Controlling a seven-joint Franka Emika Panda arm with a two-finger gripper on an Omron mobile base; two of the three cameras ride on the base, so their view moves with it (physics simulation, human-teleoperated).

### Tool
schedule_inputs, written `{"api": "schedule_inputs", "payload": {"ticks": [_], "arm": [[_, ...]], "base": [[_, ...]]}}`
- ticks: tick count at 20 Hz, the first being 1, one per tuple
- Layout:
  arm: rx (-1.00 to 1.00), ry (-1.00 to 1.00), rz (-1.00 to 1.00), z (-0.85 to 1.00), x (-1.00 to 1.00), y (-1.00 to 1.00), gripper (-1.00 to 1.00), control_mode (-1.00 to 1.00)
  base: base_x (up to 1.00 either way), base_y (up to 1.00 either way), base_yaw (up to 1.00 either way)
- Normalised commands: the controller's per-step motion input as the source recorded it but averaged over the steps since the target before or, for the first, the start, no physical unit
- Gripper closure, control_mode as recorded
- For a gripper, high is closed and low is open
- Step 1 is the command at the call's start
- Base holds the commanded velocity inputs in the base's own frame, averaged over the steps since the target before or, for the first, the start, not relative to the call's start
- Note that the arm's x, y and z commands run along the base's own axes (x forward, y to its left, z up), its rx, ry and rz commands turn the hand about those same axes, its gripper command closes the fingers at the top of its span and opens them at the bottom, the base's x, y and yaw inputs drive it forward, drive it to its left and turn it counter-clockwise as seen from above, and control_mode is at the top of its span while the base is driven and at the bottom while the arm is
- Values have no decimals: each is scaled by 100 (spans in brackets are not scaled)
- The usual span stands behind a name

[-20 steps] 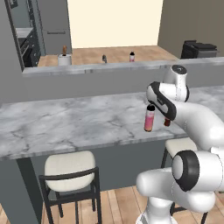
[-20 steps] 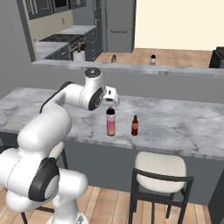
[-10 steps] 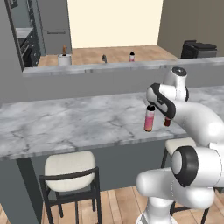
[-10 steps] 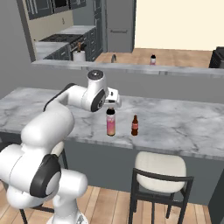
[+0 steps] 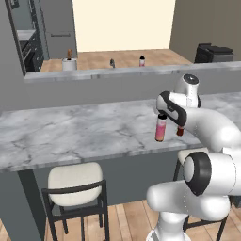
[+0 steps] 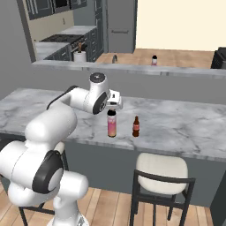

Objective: Place the large bottle from the dining counter next to the other large bottle outside the sink, and place the small bottle from the dining counter next to the other small bottle inside the sink.

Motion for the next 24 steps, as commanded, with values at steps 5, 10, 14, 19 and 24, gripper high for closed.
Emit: {"api": "schedule_inputs", "payload": {"ticks": [5,10,14,19,24], "arm": [[0,-1,0,-10,6,0,-100,-100],[0,0,0,-9,9,0,-100,-100],[0,0,0,-2,8,0,-100,-100],[0,0,0,-2,10,0,-100,-100],[0,0,0,-6,19,0,-100,-100]], "base": [[0,0,0],[0,0,0],[0,0,0],[0,0,0],[0,0,0]]}}
